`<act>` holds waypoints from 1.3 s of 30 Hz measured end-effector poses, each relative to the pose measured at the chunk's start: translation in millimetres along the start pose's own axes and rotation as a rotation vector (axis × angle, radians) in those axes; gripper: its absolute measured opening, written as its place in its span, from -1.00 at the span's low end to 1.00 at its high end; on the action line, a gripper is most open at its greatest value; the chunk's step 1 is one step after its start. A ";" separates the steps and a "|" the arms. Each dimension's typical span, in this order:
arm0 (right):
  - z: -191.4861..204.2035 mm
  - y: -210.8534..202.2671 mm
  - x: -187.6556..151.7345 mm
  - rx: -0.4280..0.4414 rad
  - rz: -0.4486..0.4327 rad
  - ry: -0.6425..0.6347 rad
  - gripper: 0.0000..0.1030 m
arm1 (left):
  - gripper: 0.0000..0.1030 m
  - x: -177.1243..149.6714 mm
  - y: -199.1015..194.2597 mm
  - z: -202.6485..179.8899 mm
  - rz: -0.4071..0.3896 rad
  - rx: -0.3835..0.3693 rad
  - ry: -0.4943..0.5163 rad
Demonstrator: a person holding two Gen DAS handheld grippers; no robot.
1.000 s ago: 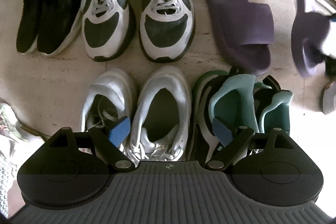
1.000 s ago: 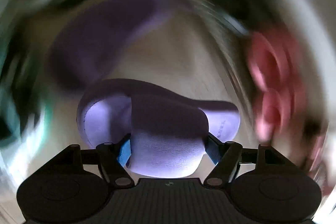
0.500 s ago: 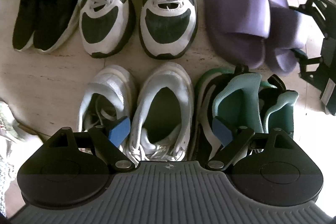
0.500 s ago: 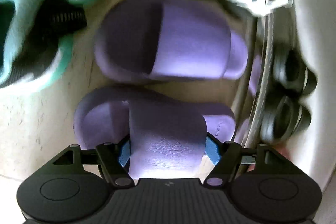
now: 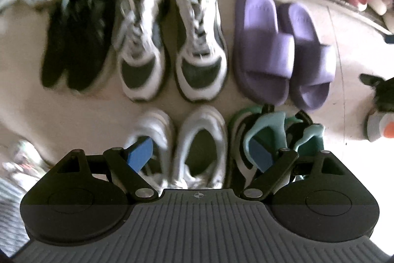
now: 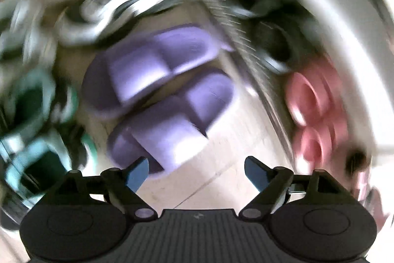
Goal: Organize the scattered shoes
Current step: 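Move the open right gripper over the teal sneaker pair, then grasp both teal sneakers together by their heels with the right gripper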
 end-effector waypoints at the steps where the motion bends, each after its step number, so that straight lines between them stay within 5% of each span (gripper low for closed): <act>1: -6.8 -9.3 0.0 0.039 0.031 0.137 0.64 | 0.74 1.4 -8.8 0.5 -0.004 0.014 0.026; 3: -12.4 -22.7 -7.1 0.116 0.076 0.352 0.62 | 0.75 1.2 -38.2 1.5 -0.006 0.071 0.127; 5: -14.2 -45.7 -26.0 0.288 0.128 0.631 0.49 | 0.78 -3.2 -56.6 1.6 0.000 0.112 0.189; 8: 6.2 -68.1 -52.1 0.404 0.159 0.771 -0.04 | 0.84 -21.3 -86.1 3.9 0.004 0.154 0.238; 13: 52.0 -80.9 -85.9 0.476 0.184 0.833 -0.17 | 0.87 -54.3 -77.5 -0.8 0.008 0.079 0.162; 17: 72.3 -64.0 -84.7 0.430 0.204 0.776 -0.15 | 0.80 -68.2 -44.9 -4.7 0.068 0.049 0.136; 31: 107.6 30.7 -74.3 0.350 0.347 0.681 -0.09 | 0.81 -40.5 -19.7 2.6 0.089 0.070 0.143; 39: 114.0 59.5 -68.4 0.313 0.345 0.641 -0.05 | 0.81 -39.7 -12.6 1.3 0.116 0.069 0.149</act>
Point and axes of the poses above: each gripper's, at about its wrist camera, not at the fingertips, and y roughly the way its jaws point, z to its left, x to its top, the point moved 7 cm from there along y, roughly the way its jaws point, and after that the axes turned 9 degrees about y, right-handed, at the moved point
